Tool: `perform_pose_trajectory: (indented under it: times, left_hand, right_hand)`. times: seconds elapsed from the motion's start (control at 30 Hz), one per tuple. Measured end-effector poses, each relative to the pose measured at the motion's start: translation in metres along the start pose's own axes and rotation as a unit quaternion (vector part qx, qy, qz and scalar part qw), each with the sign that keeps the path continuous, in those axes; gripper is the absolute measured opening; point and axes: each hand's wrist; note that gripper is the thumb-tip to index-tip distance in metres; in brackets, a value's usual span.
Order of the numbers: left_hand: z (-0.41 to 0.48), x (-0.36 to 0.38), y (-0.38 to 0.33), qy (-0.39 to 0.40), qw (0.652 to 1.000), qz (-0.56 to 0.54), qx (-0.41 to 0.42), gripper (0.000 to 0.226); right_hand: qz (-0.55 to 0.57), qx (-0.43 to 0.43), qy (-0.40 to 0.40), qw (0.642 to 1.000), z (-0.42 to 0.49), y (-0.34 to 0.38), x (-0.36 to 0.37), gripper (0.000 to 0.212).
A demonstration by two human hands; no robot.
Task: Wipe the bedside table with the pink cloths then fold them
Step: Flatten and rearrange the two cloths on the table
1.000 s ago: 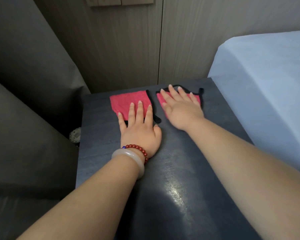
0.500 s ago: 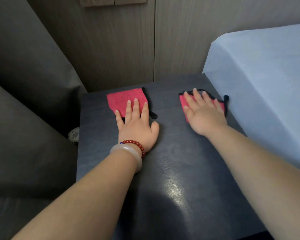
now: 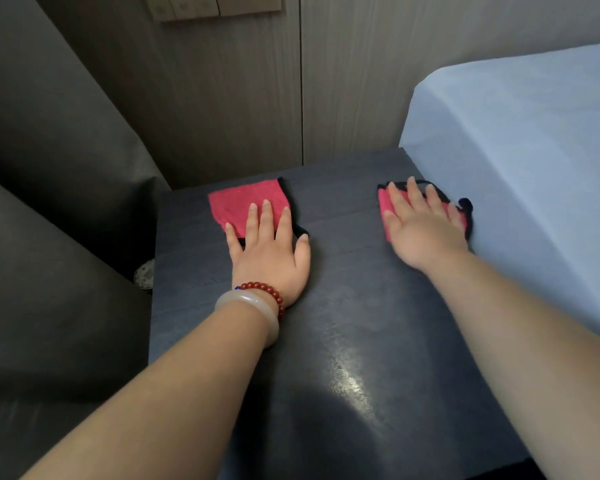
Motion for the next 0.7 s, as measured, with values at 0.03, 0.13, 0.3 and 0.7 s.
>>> perform_pose_trajectory:
  times: [0.03,0.13,0.3,0.7]
  left_hand:
    - [0.001,0.0,0.0,0.0,1.0,0.0,-0.001,0.063]
    - [0.001,0.0,0.0,0.008,1.0,0.002,-0.003,0.063]
    - [-0.004,-0.004,-0.002,-0.004,0.999,-0.038,0.0,0.067]
    - [-0.034,-0.015,-0.008,0.024,0.993,-0.112,0.012,0.055]
  right_hand:
    - [0.002,0.022,0.0,1.0,0.0,0.001,0.0,0.054]
    - [0.019,-0.022,-0.019,0.999,-0.027,0.045,0.009,0.054]
    - [0.012,-0.152,-0.028,0.988,-0.049,0.052,0.014,0.052]
    - [0.033,-0.164,-0.023,0.986,-0.1,0.078,0.023,0.052]
Point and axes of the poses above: each hand's wrist, its own z-axis towards the middle knuckle, its own x-axis out of the palm, y = z × x, and after that the axes turned 3 degrees about -y, right-handed
